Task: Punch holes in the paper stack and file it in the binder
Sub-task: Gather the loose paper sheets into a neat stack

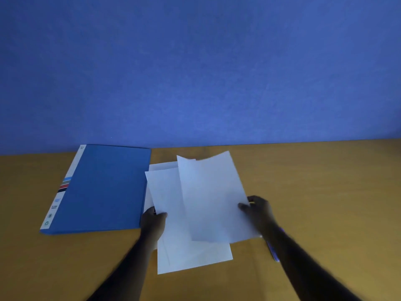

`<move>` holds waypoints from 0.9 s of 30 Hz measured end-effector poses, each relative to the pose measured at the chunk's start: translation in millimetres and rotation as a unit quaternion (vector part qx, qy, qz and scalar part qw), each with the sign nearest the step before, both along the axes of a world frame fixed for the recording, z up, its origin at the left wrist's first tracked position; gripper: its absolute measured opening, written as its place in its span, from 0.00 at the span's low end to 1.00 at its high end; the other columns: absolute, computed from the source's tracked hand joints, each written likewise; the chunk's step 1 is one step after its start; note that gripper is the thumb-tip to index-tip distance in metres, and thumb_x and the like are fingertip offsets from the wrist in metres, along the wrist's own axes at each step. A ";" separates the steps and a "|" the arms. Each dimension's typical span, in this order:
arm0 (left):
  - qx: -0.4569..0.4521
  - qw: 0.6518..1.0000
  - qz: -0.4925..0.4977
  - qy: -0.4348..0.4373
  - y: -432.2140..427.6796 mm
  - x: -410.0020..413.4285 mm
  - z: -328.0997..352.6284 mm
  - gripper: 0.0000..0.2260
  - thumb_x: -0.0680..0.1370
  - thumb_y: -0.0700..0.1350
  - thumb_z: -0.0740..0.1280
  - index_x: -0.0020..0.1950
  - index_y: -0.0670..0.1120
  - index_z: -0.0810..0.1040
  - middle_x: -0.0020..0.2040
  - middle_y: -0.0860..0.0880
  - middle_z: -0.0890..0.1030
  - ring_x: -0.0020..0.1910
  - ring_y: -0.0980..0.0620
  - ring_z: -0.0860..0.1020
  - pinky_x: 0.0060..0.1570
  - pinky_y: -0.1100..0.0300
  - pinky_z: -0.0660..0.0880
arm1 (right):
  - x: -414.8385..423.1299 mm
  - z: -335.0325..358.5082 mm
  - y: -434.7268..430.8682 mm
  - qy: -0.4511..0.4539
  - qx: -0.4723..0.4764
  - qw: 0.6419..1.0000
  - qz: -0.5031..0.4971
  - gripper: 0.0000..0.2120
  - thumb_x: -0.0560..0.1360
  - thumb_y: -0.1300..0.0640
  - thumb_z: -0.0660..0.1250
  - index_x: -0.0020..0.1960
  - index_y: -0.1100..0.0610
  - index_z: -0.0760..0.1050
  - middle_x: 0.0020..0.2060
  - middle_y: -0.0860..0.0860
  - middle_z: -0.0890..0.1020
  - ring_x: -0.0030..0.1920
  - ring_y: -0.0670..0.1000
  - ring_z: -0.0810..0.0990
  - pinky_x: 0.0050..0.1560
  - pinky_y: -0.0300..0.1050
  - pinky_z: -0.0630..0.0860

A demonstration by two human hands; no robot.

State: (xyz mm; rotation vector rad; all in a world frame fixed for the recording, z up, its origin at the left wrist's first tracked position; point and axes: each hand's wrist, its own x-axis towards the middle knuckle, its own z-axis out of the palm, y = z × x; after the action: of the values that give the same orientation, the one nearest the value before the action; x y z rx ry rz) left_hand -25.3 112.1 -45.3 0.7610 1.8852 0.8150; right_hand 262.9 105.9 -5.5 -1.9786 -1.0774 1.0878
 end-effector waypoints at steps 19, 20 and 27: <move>0.108 0.982 -0.084 -0.131 -15.4 0.0 14.8 0.16 0.77 0.37 0.67 0.64 0.47 0.73 0.55 0.51 0.81 0.54 0.50 0.79 0.49 0.59 0.76 | -21.9 -28.0 -4.4 0.073 -0.049 0.995 0.039 0.33 0.67 0.38 0.75 0.64 0.57 0.72 0.51 0.50 0.82 0.49 0.50 0.81 0.46 0.43 0.76; 0.104 0.980 -0.086 -0.144 -14.9 0.9 16.1 0.16 0.77 0.37 0.67 0.64 0.48 0.73 0.55 0.51 0.81 0.54 0.50 0.79 0.51 0.56 0.76 | -21.9 -24.8 -2.8 0.119 -0.057 0.990 0.052 0.31 0.67 0.40 0.75 0.62 0.57 0.73 0.52 0.52 0.83 0.50 0.51 0.82 0.46 0.43 0.77; 0.101 0.973 -0.139 -0.154 -6.2 10.7 19.3 0.14 0.79 0.44 0.66 0.64 0.46 0.75 0.57 0.48 0.82 0.57 0.47 0.79 0.57 0.51 0.76 | -15.9 -17.5 -0.7 0.185 -0.020 0.982 0.045 0.14 0.70 0.65 0.74 0.56 0.63 0.80 0.45 0.56 0.86 0.42 0.55 0.85 0.43 0.49 0.83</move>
State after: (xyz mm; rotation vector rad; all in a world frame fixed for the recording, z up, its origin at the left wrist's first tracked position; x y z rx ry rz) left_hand -14.6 105.9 -26.0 0.9404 1.3993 0.8954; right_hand 247.0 105.3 -23.0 -1.6791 -0.9556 1.4654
